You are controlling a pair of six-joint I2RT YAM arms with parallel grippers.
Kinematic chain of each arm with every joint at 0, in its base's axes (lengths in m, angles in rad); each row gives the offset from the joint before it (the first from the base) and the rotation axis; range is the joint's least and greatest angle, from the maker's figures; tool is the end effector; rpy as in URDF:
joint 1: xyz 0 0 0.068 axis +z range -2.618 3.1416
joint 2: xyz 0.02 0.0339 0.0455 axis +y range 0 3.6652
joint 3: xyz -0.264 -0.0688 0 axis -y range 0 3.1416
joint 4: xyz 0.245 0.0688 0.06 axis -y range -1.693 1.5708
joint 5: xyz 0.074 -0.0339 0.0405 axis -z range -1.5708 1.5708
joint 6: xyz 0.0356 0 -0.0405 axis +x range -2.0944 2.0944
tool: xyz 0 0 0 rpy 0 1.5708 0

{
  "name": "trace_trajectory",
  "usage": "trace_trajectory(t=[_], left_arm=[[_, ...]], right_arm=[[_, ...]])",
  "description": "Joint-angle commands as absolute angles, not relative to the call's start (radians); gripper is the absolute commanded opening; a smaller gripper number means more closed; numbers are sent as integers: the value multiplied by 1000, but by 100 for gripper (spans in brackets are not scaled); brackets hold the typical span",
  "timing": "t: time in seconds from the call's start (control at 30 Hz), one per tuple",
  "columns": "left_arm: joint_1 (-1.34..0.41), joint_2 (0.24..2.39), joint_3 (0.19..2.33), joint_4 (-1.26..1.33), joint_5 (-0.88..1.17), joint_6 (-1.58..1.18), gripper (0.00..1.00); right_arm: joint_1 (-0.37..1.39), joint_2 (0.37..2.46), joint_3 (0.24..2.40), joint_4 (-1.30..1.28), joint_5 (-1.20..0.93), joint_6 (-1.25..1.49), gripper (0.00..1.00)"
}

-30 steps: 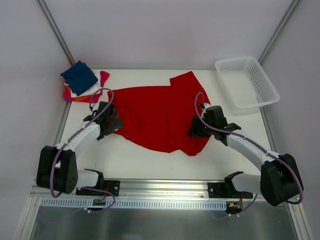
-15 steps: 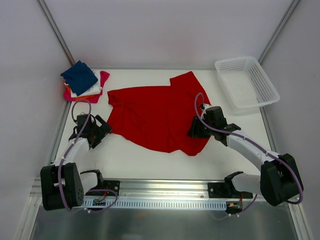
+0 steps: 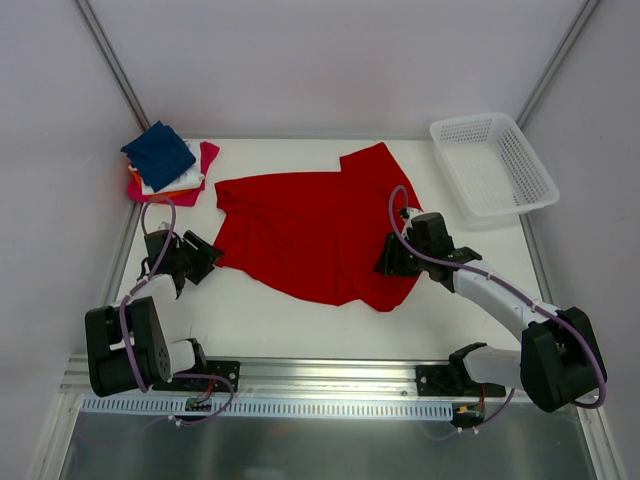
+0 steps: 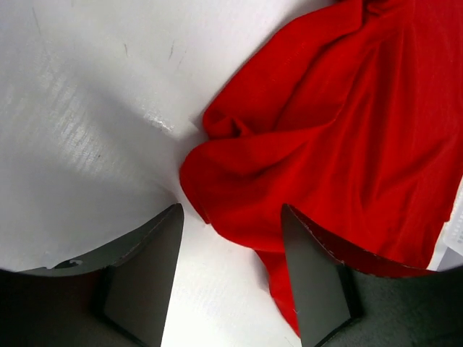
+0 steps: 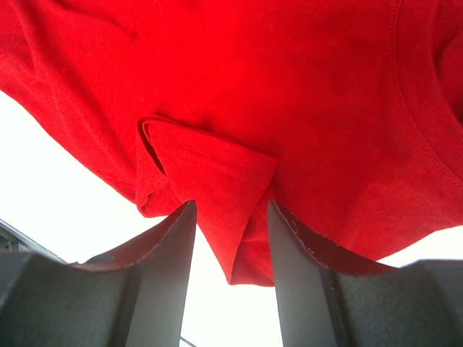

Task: Fold and stack the t-shirts
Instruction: Flatten the tshirt out

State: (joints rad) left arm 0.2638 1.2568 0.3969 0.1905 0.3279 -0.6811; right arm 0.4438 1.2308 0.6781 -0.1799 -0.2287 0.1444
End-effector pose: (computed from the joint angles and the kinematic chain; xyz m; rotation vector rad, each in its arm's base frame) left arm 0.2233 0.0484 0.1513 -0.8662 2.0921 -0.5916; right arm 0.2248 0.1158 0.2122 -0.4680 2.2990 0.5601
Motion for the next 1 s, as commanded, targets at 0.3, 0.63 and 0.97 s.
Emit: trace_trajectory(t=[0.3,0.63,0.97], left_arm=[[268,1059,305,89,364,-716,59],[271,1126,393,17,265,-692,30],[272,1203,399,46,235,-673,37]], right_arm=[[453,1230,690,-155,-252,147,47],[469,1224,692,-150,-252,155,47],[469,1201,689,-160,-252,155,47]])
